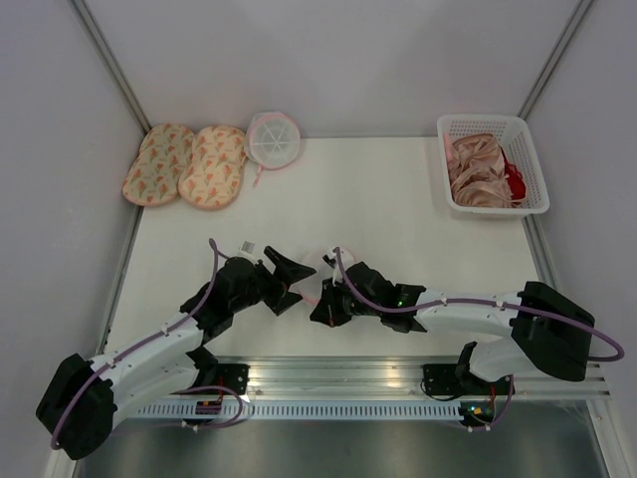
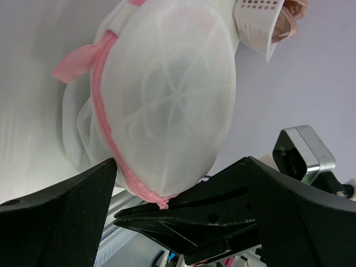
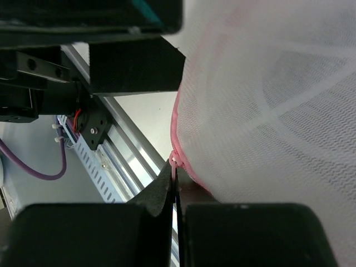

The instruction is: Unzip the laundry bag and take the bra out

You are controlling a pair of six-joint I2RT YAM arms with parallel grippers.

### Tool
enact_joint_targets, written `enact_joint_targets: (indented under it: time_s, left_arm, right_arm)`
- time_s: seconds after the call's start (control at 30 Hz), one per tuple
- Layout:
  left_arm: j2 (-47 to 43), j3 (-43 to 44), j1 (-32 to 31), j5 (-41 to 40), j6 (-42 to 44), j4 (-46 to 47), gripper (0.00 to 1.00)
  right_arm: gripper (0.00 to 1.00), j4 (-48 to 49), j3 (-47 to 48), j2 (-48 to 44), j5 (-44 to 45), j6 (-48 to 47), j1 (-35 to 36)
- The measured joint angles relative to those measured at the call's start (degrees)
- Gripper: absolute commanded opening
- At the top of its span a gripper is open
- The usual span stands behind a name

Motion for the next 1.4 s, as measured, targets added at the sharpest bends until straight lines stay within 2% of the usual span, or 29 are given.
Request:
enact_joint_targets:
  time_s: [0.1,0.4,0.43,0.5,0.53,0.57,0.6,0.87,1.03,1.2,1.4]
  left_arm:
    - [1.44,0.02,0.0,1.09,0.0,1.05,0.94]
    - [1.97,-0.02,0.0,1.55,-0.02,5.68,0.58]
    - [2.47,-0.02,0.0,1.62,-0.02,6.49,0.46]
    - [3.65,-0.02,0.0,1.81,-0.11,7.93,0.3]
    - [4.42,-0.02,-0.02,1.95,-0.13,8.74,0.13]
    - [5.18,-0.02,0.0,2.08,-0.33,9.38,0.06]
    - [5.81,-0.02,0.0,2.23,-0.11,9.9,0.02]
    - [6.69,0.07,1.7,3.26,1.86,9.42,0.02]
    - [7.21,2.75,8.57,6.67,8.63,5.9,0.02]
    - [15.85,12.22,14.34,16.61,19.61,1.7,0.02]
    - [28.61,23.82,15.04,29.81,34.12,-3.32,0.02]
  right_arm:
    - [0.0,0.04,-0.02,-0.9,0.11,-0.02,0.0]
    - [0.0,0.04,-0.02,-1.57,0.15,-0.07,0.0]
    - [0.01,0.04,-0.02,-1.6,0.15,-0.09,0.0]
    - [0.0,0.02,-0.02,-1.6,0.15,-0.09,0.0]
    - [0.01,0.02,-0.02,-1.62,0.17,-0.11,0.0]
    - [0.01,-0.02,-0.02,-1.7,0.22,-0.15,0.0]
    - [0.01,-0.07,-0.02,-1.84,0.35,-0.28,0.0]
    - [0.0,-2.73,0.42,-3.17,1.11,-2.21,-0.02]
    - [0.0,-7.28,2.4,-3.04,1.14,-4.5,0.0]
    - [0.01,-12.72,3.72,-0.63,2.56,-6.19,-0.33]
    - [0.0,-23.82,6.51,2.32,11.19,-7.65,-1.99]
